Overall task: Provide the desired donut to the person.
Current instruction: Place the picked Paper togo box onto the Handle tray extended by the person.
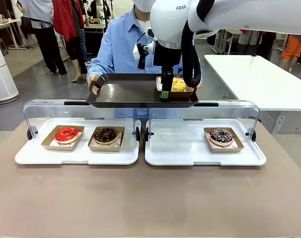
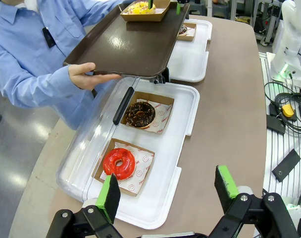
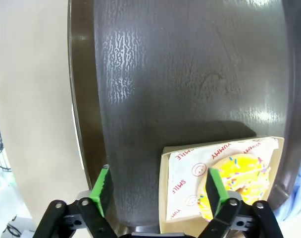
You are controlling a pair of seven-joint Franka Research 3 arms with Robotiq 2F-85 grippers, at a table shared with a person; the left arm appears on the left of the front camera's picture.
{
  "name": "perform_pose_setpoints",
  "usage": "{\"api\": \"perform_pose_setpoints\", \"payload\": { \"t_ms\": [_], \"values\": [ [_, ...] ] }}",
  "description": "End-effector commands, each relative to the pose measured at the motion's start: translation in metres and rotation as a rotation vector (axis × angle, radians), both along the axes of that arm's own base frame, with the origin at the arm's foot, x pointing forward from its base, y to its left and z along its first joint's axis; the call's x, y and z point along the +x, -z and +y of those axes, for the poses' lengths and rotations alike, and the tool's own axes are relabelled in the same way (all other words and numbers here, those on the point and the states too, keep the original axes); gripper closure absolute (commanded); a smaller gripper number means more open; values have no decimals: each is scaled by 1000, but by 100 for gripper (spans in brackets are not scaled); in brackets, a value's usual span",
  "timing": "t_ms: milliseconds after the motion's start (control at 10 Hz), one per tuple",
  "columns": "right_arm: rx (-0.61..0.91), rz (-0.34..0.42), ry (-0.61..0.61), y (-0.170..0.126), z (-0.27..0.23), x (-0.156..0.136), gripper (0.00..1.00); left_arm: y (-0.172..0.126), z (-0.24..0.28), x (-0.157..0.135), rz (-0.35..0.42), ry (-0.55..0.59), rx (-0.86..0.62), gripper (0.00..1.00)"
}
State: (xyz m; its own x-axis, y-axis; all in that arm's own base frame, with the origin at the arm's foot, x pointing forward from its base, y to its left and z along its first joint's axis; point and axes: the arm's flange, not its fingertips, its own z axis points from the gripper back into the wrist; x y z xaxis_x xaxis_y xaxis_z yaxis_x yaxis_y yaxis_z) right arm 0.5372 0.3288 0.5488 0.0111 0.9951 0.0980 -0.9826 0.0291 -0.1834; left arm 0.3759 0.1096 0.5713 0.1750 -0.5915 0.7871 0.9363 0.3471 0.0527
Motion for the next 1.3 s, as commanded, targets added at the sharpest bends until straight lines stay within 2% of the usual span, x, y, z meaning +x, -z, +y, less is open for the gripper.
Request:
{"api": "perform_pose_setpoints", "payload": {
  "t_ms": [0, 100, 300, 400, 600, 900, 1000, 1200],
  "values": [
    [14, -3, -25, -3, 1, 2, 0, -1, 0, -1, -1, 0, -14, 0],
    [25, -14, -22, -5, 0, -1, 0, -1, 0, -1, -1, 0, -14, 0],
    [59, 41, -57, -17, -1, -26, 0, -1, 0, -1, -1, 0, -14, 0],
    [69, 76, -61, -28, -7, -47, 0, -1, 0, -1, -1, 0, -14, 0],
    [67, 77, -88, -48, -31, -101, 0, -1, 0, -1, -1, 0, -14, 0],
    [36, 68, -111, -47, -72, -165, 0, -1, 0, -1, -1, 0, -14, 0],
    [21, 65, -106, -41, -86, -176, 0, -1, 0, -1, -1, 0, -14, 0],
    [15, 71, -30, -31, -117, -176, 0, -1, 0, -1, -1, 0, -14, 0]
  ]
}}
